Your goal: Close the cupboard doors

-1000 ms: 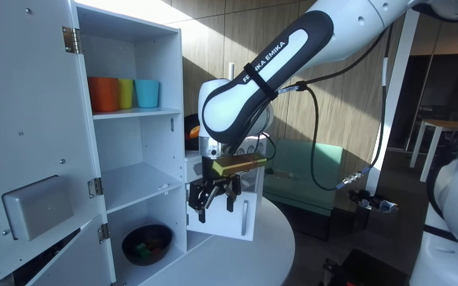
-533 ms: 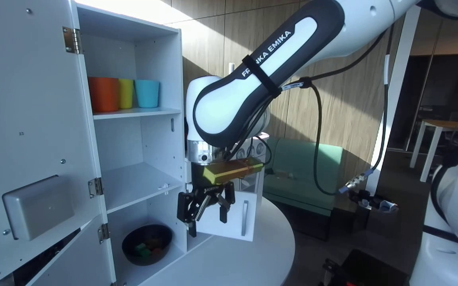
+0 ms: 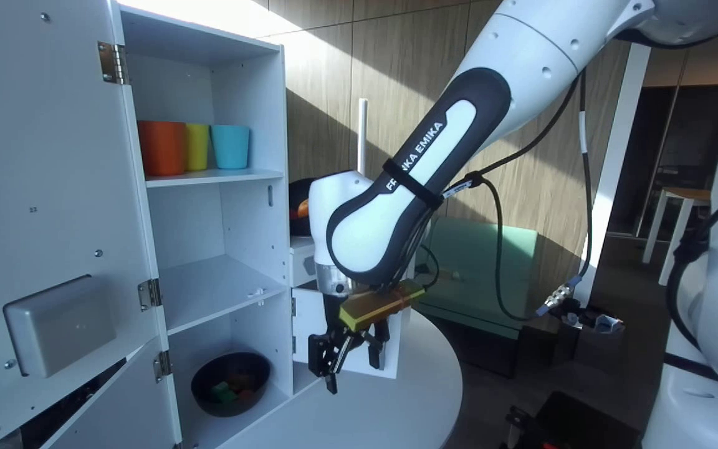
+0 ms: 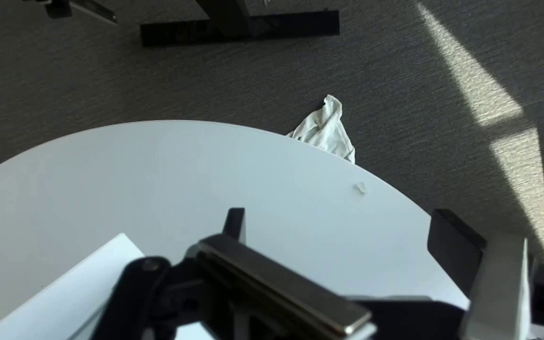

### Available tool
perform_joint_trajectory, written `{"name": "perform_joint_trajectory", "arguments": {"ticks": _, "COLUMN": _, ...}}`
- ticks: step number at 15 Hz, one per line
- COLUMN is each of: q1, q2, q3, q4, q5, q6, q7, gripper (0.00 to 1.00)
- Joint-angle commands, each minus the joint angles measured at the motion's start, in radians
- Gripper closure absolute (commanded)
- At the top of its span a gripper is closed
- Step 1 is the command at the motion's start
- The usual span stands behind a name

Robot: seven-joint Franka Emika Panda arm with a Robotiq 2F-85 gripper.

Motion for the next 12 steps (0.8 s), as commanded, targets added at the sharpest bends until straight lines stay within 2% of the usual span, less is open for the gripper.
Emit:
{"name": "perform_joint_trajectory", "arguments": {"ticks": 1, "q1": -0.002, "q2": 0.067, "q3": -0.065, "q4": 0.011, "q5": -0.228, "q6": 0.124, "q7": 0.202, "gripper": 0.0}}
{"name": "perform_joint_trajectory", "arguments": {"ticks": 4, "q1": 0.018, "q2": 0.104, "q3": -0.13, "q4": 0.04, "q5": -0.408, "q6": 0.171, "q7": 0.354, "gripper": 0.0}}
{"name": "perform_joint_trajectory", "arguments": {"ticks": 7, "q1": 0.034, "q2": 0.128, "q3": -0.179, "q4": 0.079, "q5": -0.573, "q6": 0.167, "q7": 0.52, "gripper": 0.0}}
{"name": "perform_joint_trajectory", "arguments": {"ticks": 12, "q1": 0.032, "q2": 0.161, "q3": -0.202, "q4": 0.138, "q5": -0.769, "q6": 0.156, "q7": 0.736, "gripper": 0.0}}
